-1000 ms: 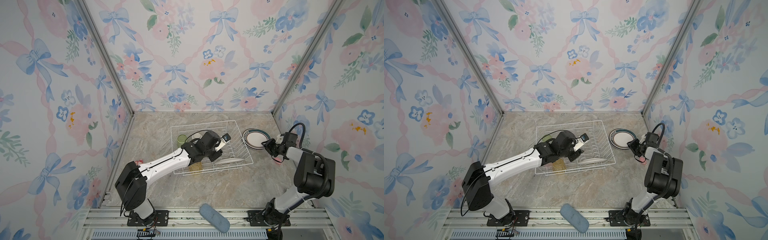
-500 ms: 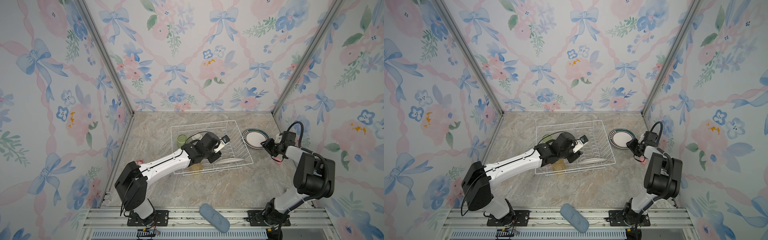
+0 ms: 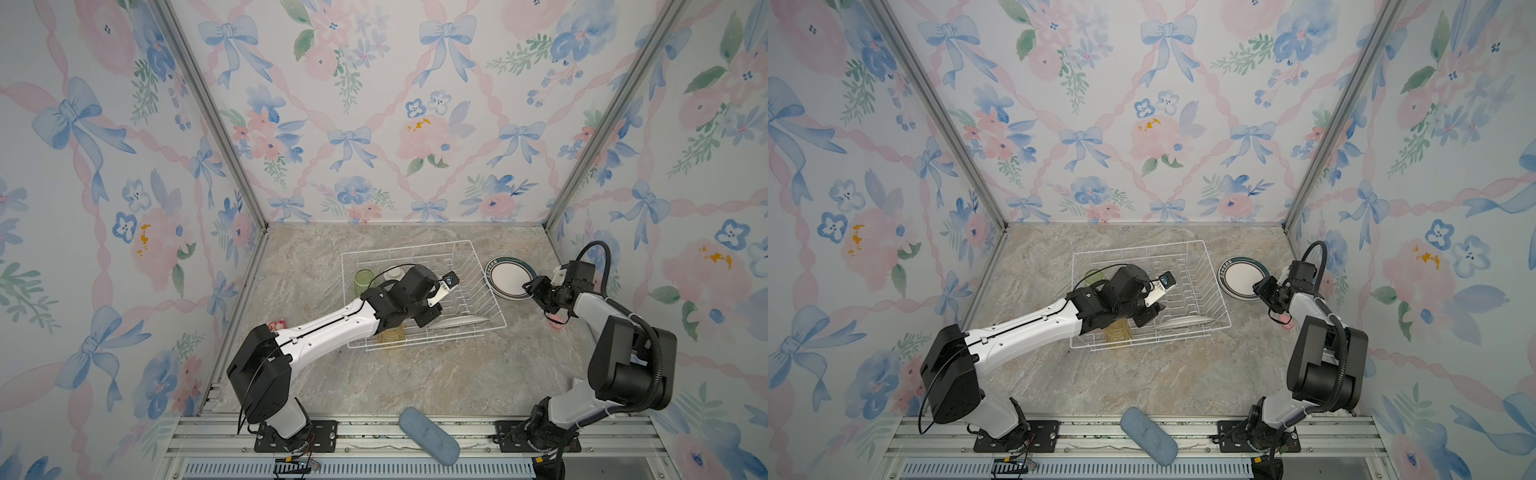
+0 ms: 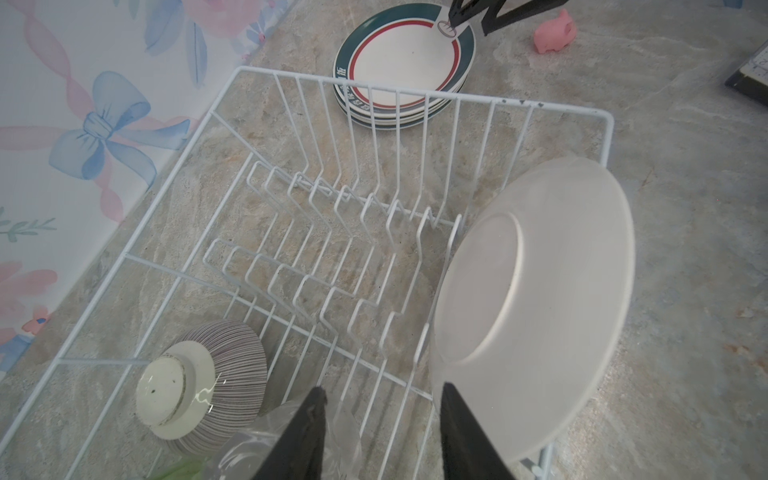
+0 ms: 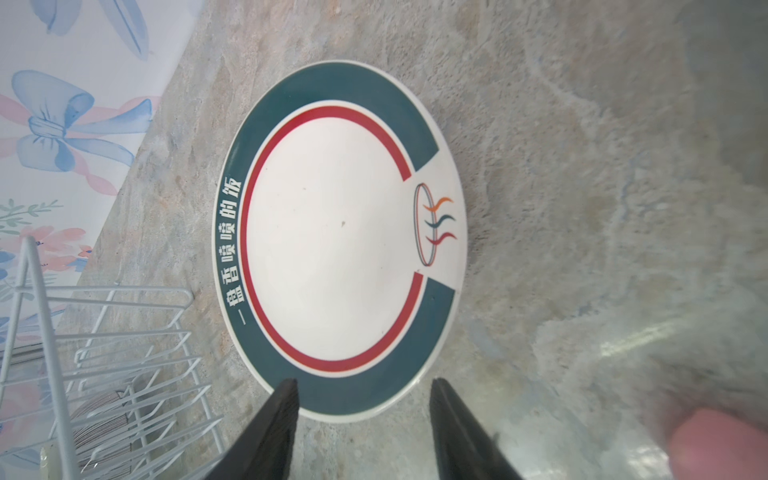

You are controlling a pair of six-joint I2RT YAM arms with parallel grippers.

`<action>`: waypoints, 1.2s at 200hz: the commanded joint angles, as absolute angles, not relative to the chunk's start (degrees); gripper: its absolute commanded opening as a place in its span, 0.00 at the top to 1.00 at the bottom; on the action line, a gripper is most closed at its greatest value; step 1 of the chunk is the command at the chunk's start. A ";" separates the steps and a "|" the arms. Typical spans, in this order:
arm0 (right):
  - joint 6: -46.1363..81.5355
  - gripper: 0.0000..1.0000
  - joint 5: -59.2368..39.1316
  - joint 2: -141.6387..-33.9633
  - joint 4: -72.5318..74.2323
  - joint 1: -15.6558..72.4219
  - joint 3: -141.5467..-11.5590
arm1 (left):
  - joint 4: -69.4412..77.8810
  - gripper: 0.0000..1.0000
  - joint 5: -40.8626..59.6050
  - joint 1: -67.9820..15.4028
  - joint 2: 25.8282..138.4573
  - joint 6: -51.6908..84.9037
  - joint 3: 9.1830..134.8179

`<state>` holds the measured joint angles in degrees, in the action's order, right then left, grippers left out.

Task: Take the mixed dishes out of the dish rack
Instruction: 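Open the right gripper and draw back from the stack, then reach the left gripper into the rack and grip the white plate with dark-green print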

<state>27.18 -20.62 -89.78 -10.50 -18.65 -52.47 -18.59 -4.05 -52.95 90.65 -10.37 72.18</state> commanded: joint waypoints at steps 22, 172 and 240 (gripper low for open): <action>23.47 0.44 -19.03 -79.32 -17.28 -17.43 -51.86 | -24.00 0.58 -5.15 -58.16 88.96 -13.16 75.85; 20.19 0.39 -15.45 -61.59 -27.78 -5.30 -53.91 | -29.79 0.56 -10.90 -64.13 102.14 -16.48 88.31; 20.46 0.39 -16.61 -59.86 -27.79 -3.49 -52.56 | -31.68 0.63 -13.62 -63.56 106.84 -17.81 92.26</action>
